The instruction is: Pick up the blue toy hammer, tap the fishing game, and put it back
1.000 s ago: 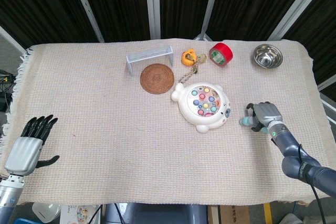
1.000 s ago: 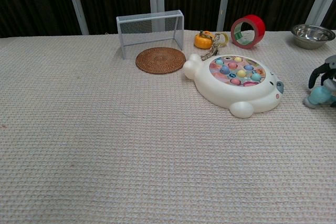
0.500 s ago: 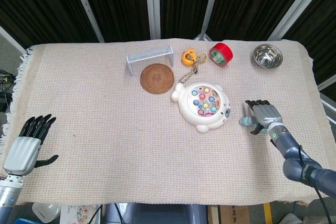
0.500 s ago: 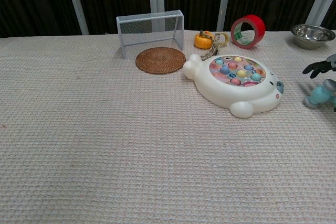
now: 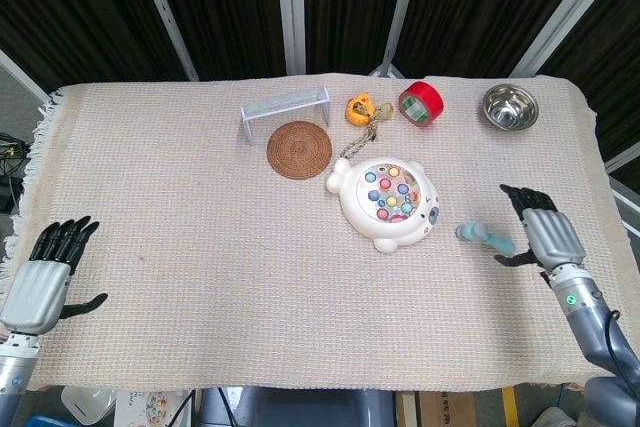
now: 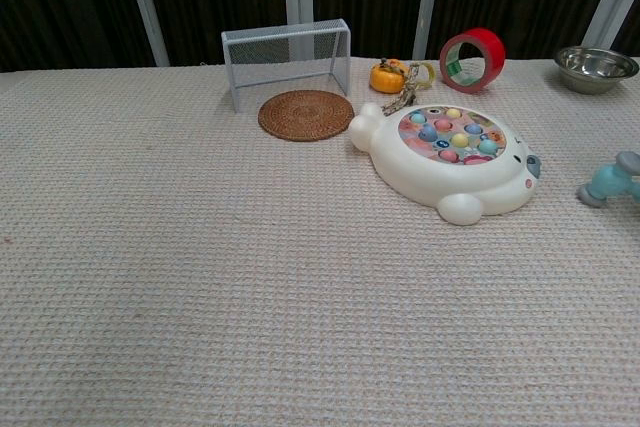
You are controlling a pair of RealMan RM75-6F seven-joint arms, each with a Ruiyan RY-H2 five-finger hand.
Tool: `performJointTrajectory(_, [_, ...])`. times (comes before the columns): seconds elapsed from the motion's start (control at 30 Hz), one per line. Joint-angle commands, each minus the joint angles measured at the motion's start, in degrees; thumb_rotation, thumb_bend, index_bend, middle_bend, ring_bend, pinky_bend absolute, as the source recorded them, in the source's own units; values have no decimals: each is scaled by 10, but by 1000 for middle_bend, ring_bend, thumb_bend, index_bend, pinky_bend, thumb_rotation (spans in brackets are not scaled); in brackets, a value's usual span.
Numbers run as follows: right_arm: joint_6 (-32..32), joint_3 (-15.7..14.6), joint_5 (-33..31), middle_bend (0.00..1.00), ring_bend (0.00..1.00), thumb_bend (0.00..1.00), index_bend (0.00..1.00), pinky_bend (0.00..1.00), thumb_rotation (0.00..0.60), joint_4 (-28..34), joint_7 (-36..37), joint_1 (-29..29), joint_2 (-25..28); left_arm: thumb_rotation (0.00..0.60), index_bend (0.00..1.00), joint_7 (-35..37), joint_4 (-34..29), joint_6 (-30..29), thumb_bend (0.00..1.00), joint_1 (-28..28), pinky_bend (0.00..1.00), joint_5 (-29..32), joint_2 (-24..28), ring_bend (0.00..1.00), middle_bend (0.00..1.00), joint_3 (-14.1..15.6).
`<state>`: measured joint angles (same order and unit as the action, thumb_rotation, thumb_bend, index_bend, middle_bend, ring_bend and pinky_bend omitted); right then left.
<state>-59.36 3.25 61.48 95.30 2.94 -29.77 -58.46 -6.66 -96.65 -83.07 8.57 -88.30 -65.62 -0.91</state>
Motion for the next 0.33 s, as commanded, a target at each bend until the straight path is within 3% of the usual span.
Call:
performJointTrajectory(0.03, [-160,-12,93,111,2,153,84,36,600,-4,20,97,-23,600,0,12,11,-15,36,-6,0,-11,-6,0,0,0])
performJointTrajectory(0.13, [-246,-23,130,111,2,153,84,36,600,-35,-5,140,-65,600,0,20,20,-29,35,-11,0,-22,-10,0,0,2])
performJointTrajectory(0.33, [-311,-42,163,111,2,153,84,36,600,-64,-24,187,-108,600,0,27,29,-39,35,-16,0,-32,-14,0,0,6])
